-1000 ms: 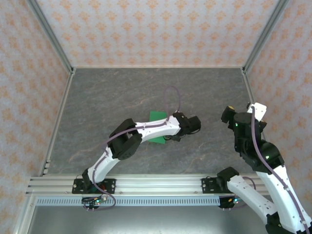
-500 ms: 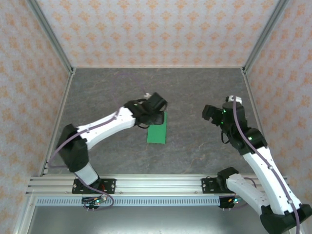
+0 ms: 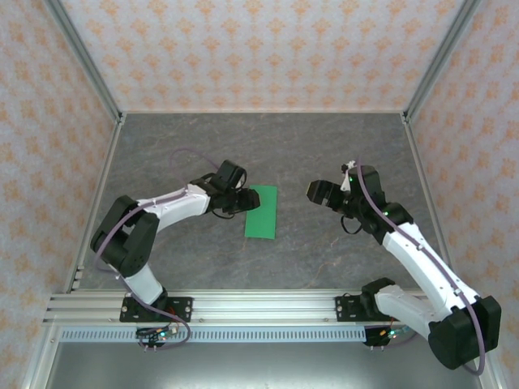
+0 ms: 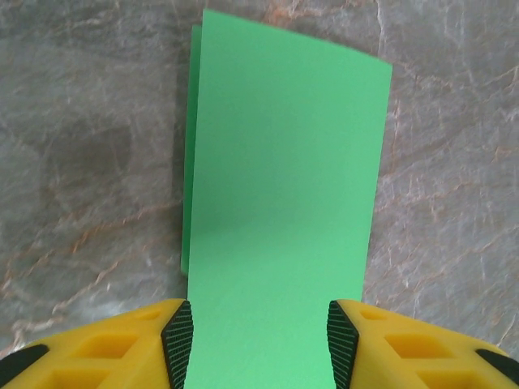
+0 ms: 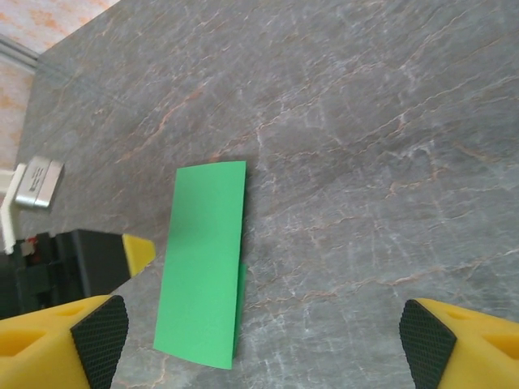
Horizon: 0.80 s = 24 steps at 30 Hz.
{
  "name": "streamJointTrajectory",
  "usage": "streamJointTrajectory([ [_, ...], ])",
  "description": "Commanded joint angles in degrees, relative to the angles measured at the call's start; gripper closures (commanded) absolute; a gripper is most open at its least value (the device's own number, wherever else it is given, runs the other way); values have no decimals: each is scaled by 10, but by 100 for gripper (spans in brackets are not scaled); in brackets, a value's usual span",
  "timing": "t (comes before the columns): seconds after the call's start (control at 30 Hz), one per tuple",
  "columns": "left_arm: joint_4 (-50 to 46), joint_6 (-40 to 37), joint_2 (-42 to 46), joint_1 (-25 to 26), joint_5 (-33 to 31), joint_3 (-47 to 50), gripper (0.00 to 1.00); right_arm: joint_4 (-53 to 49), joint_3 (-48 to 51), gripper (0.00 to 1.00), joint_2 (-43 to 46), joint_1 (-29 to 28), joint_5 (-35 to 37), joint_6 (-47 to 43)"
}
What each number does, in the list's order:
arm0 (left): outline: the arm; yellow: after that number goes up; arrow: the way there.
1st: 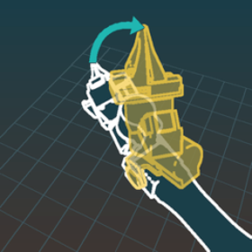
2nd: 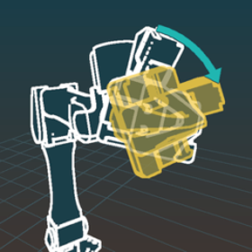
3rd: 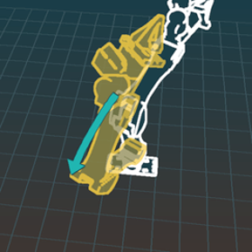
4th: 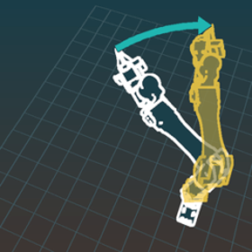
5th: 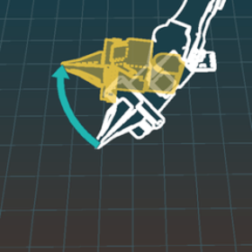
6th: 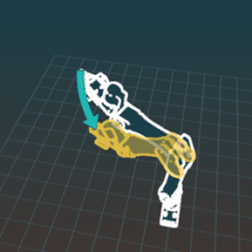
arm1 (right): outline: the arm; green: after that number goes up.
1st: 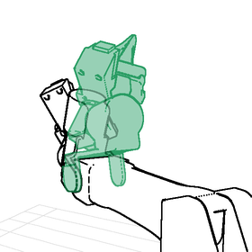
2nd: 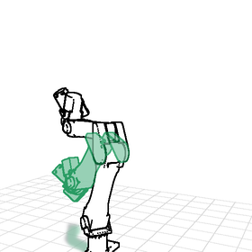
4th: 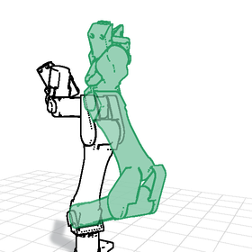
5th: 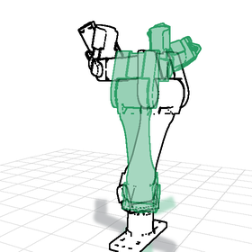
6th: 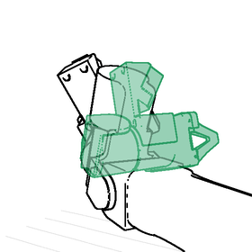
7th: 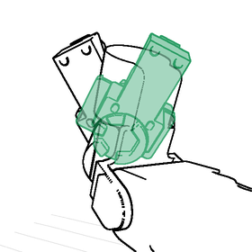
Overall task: Fold a paper plane with a square sheet of paper (fold left side to right side)
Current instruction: Turn over the paper at the center of the table, then third fold the triangle at the center of the table.
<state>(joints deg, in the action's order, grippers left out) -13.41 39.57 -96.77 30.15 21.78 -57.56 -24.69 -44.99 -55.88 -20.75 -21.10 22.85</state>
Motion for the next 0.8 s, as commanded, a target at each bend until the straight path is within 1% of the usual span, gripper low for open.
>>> streamJointTrajectory([
  [0.0, 48, -4, -18, -8, 29, 7, 49, 29, 7, 10, -1, -5, -24, 9],
  [0.3, 49, -11, -45, -9, 16, 7, 47, 32, 13, 10, -3, -5, -30, 4],
  [0.47, 36, -17, -45, -9, -4, 10, 45, 38, 15, 10, -5, -7, -37, 4],
  [0.63, 37, -17, -49, -8, -5, 12, 43, 42, 16, 10, -10, -8, -42, 5],
  [0.77, 53, -13, -60, -8, 13, 14, 43, 48, 16, 11, -15, -9, -49, 7],
])
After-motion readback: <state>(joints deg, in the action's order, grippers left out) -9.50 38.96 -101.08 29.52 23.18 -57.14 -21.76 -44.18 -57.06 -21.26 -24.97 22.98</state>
